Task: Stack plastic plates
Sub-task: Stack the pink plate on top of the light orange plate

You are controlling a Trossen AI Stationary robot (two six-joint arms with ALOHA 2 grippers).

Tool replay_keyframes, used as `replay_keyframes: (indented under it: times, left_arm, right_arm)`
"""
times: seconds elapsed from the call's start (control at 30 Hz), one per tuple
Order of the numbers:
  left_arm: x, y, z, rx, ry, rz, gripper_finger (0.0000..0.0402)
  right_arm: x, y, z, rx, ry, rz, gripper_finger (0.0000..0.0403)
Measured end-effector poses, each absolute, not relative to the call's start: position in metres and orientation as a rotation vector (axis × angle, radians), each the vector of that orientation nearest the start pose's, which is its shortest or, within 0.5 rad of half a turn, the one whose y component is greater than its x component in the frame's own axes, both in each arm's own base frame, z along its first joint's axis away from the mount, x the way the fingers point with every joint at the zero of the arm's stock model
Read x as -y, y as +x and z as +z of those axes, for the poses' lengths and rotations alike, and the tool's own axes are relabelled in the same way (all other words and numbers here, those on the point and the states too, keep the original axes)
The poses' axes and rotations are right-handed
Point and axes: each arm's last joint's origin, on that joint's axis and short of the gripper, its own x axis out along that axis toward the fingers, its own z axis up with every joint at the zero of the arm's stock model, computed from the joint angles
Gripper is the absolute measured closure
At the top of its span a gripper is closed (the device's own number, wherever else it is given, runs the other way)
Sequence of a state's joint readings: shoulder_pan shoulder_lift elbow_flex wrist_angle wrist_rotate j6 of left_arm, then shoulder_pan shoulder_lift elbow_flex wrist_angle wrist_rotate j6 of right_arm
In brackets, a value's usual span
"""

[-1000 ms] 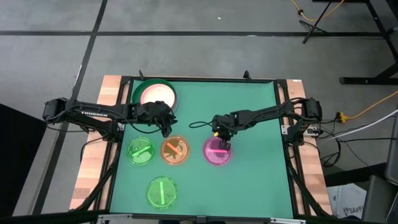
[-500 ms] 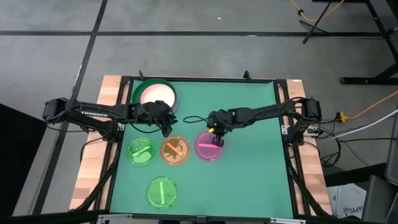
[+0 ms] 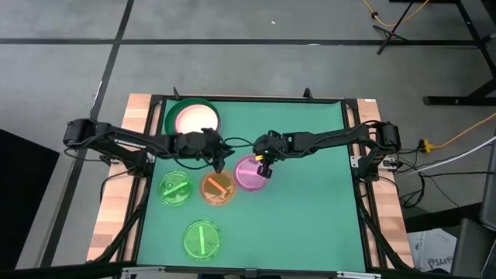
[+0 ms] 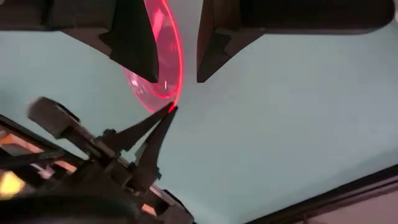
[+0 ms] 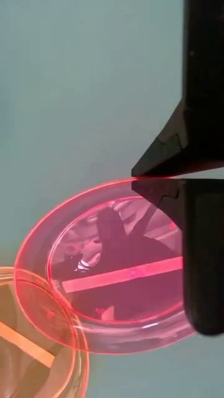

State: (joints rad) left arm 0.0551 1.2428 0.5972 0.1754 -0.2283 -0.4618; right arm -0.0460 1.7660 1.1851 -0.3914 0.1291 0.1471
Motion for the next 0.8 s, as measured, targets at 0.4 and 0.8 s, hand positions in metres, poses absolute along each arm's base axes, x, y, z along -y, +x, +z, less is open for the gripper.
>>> replay_keyframes:
  times: [0.4, 0.8]
  left_arm:
    - [-0.016, 0.276, 0.178, -0.415, -0.39, 0.407, 0.0299]
    - [-0.016, 0.284, 0.159, -0.46, -0.391, 0.411, 0.0299]
  right_arm:
    - [0.021, 0.363, 0.199, -0.955, 0.095, -0.232, 0.0403]
    - [0.02, 0.363, 0.199, -0.952, 0.096, -0.231, 0.0403]
